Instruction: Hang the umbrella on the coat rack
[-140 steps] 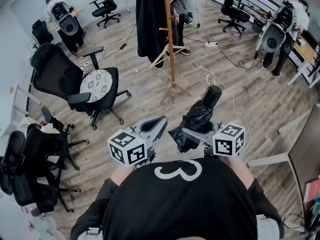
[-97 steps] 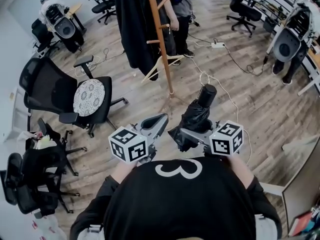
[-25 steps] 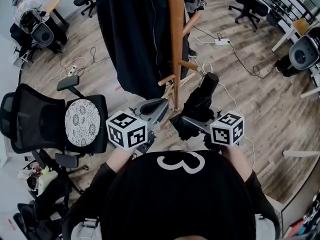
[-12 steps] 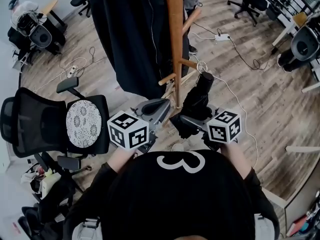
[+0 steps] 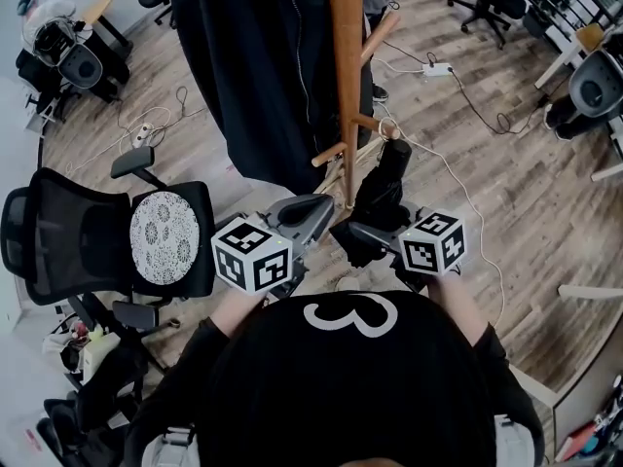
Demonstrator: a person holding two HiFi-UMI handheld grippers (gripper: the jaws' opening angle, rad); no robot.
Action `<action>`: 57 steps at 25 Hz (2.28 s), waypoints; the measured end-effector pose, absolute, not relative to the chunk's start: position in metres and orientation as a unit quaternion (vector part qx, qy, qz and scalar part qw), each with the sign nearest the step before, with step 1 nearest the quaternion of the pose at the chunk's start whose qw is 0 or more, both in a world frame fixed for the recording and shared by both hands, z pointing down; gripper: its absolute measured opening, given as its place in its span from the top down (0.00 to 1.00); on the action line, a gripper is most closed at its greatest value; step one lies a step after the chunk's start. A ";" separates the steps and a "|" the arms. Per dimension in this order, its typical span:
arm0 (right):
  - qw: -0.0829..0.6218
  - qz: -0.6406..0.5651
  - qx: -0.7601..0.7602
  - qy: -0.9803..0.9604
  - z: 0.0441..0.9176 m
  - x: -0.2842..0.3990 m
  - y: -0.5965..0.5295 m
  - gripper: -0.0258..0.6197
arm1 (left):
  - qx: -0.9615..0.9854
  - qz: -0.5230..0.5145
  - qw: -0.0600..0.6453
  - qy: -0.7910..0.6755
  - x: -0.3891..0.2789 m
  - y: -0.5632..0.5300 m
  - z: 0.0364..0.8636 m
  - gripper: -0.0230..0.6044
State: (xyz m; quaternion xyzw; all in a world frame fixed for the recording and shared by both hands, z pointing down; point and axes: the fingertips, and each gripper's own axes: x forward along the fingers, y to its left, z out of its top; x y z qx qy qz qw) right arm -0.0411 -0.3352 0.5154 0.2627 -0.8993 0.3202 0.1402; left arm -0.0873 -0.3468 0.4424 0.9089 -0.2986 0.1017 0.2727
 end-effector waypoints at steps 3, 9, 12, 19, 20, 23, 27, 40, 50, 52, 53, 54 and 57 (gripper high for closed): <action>0.142 0.322 0.258 -0.899 0.519 -0.044 -0.338 0.53 | 0.908 0.100 0.273 -0.303 -0.090 -0.349 0.443 0.94; 0.150 0.327 0.249 -0.899 0.528 -0.053 -0.344 0.53 | 0.904 0.098 0.274 -0.315 -0.101 -0.352 0.445 0.94; 0.151 0.327 0.244 -0.901 0.529 -0.057 -0.346 0.53 | 0.901 0.099 0.274 -0.320 -0.107 -0.351 0.445 0.94; 0.168 0.329 0.236 -0.899 0.539 -0.061 -0.355 0.53 | 0.898 0.097 0.275 -0.330 -0.117 -0.354 0.446 0.94; 0.170 0.330 0.237 -0.898 0.541 -0.061 -0.356 0.53 | 0.897 0.096 0.276 -0.331 -0.118 -0.354 0.446 0.94; 0.171 0.335 0.238 -0.896 0.545 -0.063 -0.359 0.53 | 0.896 0.097 0.278 -0.332 -0.120 -0.355 0.449 0.94; 0.191 0.323 0.246 -0.893 0.556 -0.064 -0.362 0.53 | 0.895 0.101 0.283 -0.330 -0.123 -0.354 0.455 0.94; 0.228 0.242 0.315 -0.889 0.584 -0.060 -0.403 0.53 | 0.881 0.098 0.308 -0.346 -0.147 -0.349 0.476 0.94; 0.182 0.207 0.328 -0.904 0.589 -0.064 -0.425 0.53 | 0.861 0.091 0.341 -0.367 -0.169 -0.352 0.497 0.94; 0.167 0.205 0.327 -0.907 0.590 -0.061 -0.426 0.53 | 0.856 0.090 0.350 -0.370 -0.168 -0.352 0.505 0.94; 0.162 0.203 0.329 -0.908 0.590 -0.060 -0.426 0.53 | 0.853 0.091 0.353 -0.372 -0.168 -0.351 0.508 0.94; 0.159 0.200 0.330 -0.909 0.590 -0.058 -0.425 0.53 | 0.851 0.092 0.356 -0.374 -0.169 -0.351 0.511 0.94; 0.161 0.188 0.337 -0.908 0.589 -0.053 -0.427 0.53 | 0.848 0.094 0.360 -0.378 -0.167 -0.348 0.514 0.94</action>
